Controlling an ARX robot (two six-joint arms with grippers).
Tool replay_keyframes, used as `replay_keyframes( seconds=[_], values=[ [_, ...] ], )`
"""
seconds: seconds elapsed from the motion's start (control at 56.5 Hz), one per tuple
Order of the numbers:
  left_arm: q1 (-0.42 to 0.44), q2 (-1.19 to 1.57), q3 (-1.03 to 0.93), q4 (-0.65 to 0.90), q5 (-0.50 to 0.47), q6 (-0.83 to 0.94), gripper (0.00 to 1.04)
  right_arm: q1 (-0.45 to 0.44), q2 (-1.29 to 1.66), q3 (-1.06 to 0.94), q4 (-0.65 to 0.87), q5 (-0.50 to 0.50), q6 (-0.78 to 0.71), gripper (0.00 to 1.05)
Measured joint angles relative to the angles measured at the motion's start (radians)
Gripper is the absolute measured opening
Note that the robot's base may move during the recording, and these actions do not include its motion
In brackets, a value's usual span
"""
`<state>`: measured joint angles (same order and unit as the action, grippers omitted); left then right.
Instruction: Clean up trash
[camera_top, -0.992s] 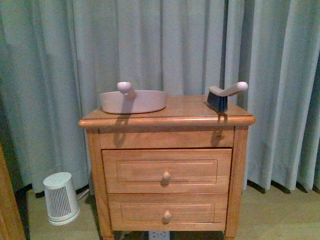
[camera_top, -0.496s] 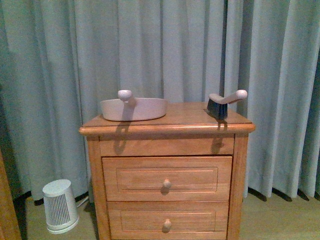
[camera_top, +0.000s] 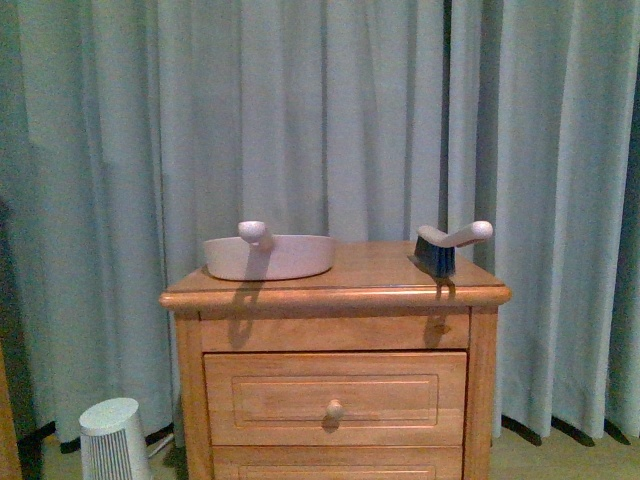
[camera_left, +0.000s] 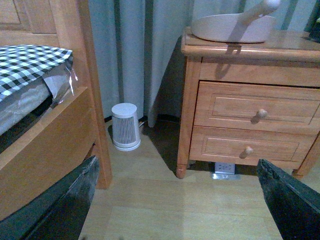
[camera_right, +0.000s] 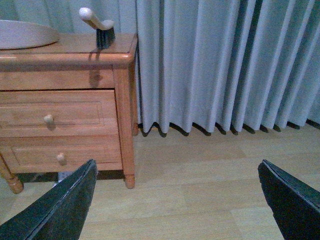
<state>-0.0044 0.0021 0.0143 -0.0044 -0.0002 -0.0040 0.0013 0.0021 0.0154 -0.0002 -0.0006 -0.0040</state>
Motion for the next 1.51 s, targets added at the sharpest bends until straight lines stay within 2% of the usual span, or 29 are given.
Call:
replay_keyframes(
  seconds=[1.506],
  values=[
    [0.000, 0.000, 0.000, 0.000, 0.000, 0.000, 0.97, 0.000, 0.000, 0.000, 0.000, 0.000, 0.000, 0.97]
  ],
)
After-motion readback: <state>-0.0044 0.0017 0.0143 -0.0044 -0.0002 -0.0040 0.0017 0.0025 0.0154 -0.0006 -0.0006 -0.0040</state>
